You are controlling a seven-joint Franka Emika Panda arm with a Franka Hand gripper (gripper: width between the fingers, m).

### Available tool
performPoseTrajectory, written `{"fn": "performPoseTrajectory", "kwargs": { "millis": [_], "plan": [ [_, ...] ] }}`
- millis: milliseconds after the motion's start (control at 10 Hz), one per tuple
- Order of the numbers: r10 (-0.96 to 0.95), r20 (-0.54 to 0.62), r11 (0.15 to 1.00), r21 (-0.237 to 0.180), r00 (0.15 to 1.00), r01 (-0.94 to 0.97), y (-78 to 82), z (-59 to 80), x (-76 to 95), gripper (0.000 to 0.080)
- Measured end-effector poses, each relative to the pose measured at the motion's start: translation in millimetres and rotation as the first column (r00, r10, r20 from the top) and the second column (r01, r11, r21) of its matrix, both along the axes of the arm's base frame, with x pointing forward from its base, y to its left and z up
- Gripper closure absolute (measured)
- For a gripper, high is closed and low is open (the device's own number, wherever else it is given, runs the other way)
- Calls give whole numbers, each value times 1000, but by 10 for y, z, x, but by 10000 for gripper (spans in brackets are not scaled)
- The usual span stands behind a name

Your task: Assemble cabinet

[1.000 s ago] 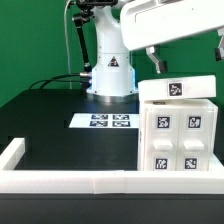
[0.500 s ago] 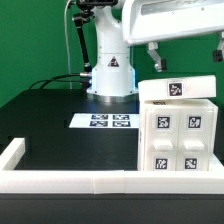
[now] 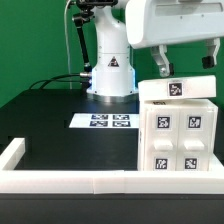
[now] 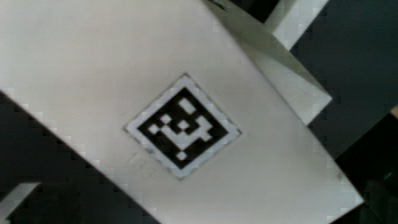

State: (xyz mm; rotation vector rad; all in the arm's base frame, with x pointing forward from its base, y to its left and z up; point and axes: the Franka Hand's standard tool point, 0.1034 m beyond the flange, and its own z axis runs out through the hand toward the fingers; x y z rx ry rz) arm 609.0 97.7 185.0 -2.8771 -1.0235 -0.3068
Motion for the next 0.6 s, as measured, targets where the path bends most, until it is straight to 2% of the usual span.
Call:
{"fn": "performPoseTrajectory", "kwargs": {
  "millis": [600],
  "plan": [
    [371, 7, 925, -89, 929, -369, -74, -169, -35, 2]
  ]
}}
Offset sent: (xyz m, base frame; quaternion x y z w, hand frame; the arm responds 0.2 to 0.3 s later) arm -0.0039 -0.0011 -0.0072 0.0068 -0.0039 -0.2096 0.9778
